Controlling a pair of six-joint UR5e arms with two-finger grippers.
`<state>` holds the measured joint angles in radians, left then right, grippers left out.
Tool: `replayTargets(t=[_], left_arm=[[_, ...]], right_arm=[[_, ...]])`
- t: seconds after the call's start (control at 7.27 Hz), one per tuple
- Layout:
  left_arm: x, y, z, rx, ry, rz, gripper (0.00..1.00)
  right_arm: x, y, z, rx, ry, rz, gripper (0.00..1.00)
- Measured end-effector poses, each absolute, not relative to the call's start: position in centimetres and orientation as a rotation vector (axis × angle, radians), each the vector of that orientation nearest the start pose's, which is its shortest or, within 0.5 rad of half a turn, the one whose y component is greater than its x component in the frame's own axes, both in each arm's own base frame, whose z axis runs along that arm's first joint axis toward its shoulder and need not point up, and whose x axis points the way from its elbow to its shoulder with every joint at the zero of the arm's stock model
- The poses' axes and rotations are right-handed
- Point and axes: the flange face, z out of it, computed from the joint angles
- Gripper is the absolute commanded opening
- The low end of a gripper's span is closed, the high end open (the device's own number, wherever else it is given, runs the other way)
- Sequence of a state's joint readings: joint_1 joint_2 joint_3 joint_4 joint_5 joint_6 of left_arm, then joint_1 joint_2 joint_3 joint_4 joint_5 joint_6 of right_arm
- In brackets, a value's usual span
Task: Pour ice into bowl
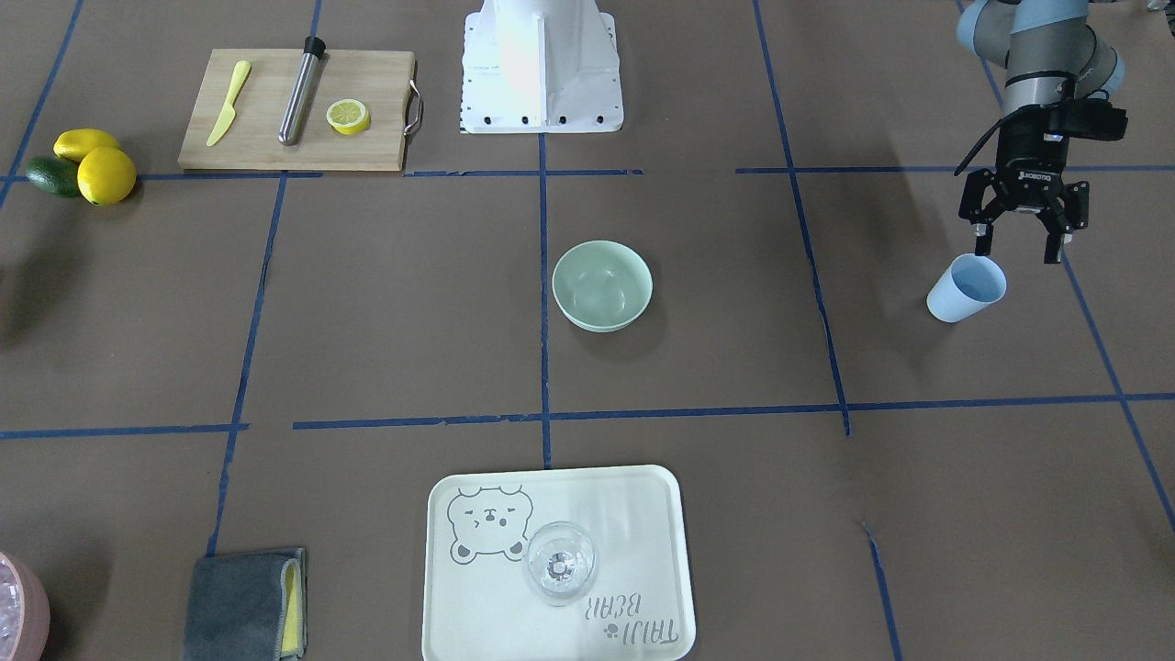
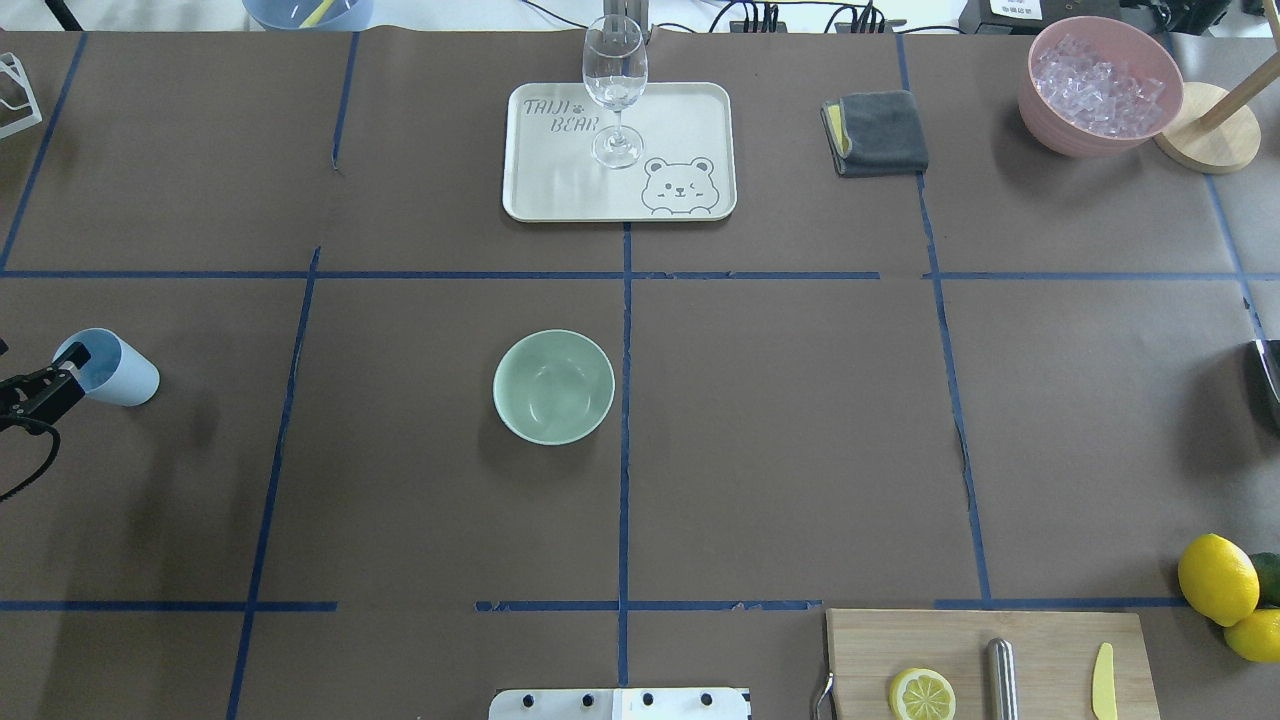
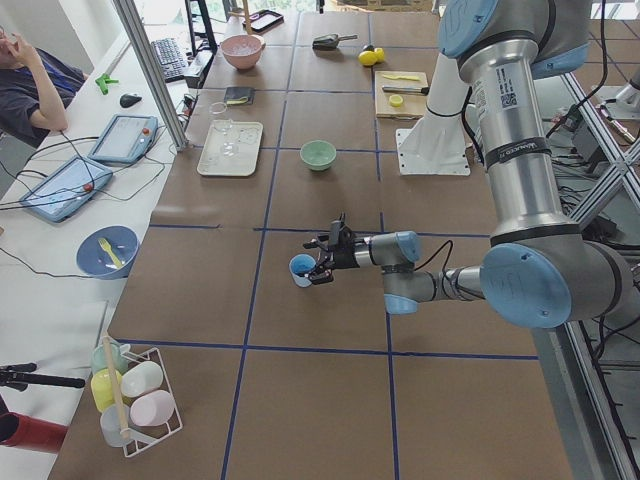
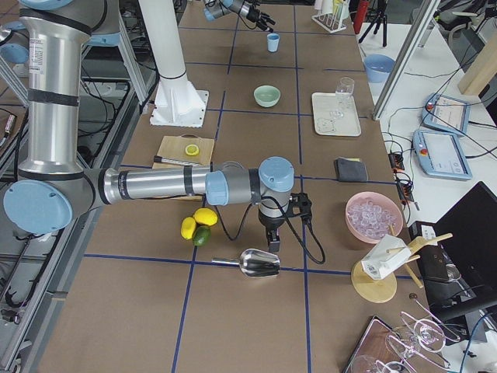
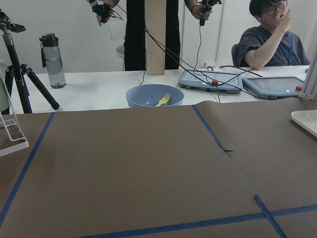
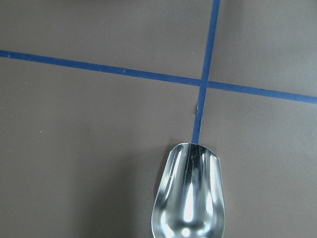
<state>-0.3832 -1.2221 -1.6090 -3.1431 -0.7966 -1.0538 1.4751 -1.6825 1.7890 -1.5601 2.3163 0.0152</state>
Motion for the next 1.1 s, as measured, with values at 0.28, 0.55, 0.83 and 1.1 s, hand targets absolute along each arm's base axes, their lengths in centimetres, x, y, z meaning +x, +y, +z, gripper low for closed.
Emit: replayTargets(t=[0.28, 0.55, 0.83, 1.1], left_arm=[[24.0, -30.1, 61.6, 1.13, 0.771, -0.389, 1.0], [25.7, -29.5, 62.6, 1.149, 0.751, -0.391, 1.0], [27.4, -29.2, 63.2, 1.158, 0.745, -0.385, 1.0], [29.4, -29.3, 64.4, 1.165, 0.731, -0.38, 1.0]], right_arm=[[2.4, -45.3, 60.5, 0.069, -0.75, -0.116, 1.0], [2.4, -45.2, 60.5, 0.069, -0.75, -0.114, 1.0], [2.5, -45.2, 60.5, 0.069, -0.75, -0.112, 1.0], [2.5, -45.2, 60.5, 0.069, -0.75, -0.11, 1.0]])
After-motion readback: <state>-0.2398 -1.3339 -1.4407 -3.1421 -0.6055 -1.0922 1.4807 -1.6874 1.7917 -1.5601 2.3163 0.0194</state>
